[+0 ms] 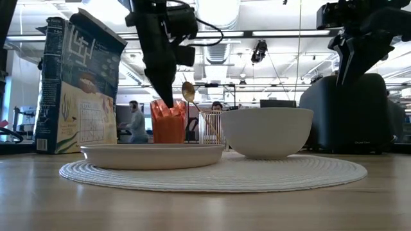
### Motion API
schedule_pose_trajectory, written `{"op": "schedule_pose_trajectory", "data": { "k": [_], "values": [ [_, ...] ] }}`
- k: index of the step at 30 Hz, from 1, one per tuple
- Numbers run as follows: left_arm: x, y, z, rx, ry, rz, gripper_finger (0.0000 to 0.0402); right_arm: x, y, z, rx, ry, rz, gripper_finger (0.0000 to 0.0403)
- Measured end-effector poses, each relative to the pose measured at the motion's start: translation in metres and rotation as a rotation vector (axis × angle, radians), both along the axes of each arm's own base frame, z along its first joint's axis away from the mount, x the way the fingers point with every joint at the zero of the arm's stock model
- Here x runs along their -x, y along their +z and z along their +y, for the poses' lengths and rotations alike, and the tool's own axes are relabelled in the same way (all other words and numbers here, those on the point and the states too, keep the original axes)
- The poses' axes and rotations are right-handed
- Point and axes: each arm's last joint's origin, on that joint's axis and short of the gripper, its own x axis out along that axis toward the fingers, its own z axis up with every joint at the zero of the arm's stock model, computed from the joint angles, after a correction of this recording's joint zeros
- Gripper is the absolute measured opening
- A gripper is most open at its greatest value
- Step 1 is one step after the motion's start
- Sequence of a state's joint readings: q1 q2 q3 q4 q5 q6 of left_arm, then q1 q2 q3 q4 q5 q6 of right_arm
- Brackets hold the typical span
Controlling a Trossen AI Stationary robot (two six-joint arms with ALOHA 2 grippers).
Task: Arrange a breakfast setting
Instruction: Put the orange cup on the white placemat at the top left of the white plate
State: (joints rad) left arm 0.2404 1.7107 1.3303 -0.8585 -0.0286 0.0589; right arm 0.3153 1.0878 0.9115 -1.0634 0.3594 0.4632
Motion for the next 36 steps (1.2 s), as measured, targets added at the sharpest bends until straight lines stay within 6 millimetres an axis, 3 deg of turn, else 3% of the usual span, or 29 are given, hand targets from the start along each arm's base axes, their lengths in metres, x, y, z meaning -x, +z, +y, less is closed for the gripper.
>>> {"op": "schedule_pose_trajectory", "data": {
  "k": [15, 22, 36],
  "values": [
    [-0.023, 0.039, -0.049, -0.027, -0.151, -0.135, 0.0000, 0.000, 0.000, 0.000, -0.001, 0.001, -0.005, 0.0116],
    [-0.029, 0.035, -0.061, -0.025, -0.169, -0.180, 0.0000, -0.001, 0.000, 0.000, -0.002, 0.000, -0.007, 0.0116],
    [-0.030, 0.026, -0.063, -0.012, -0.139, -0.180, 0.0000, -0.002, 0.001, 0.001, -0.009, 0.000, -0.027, 0.0116]
  ]
}}
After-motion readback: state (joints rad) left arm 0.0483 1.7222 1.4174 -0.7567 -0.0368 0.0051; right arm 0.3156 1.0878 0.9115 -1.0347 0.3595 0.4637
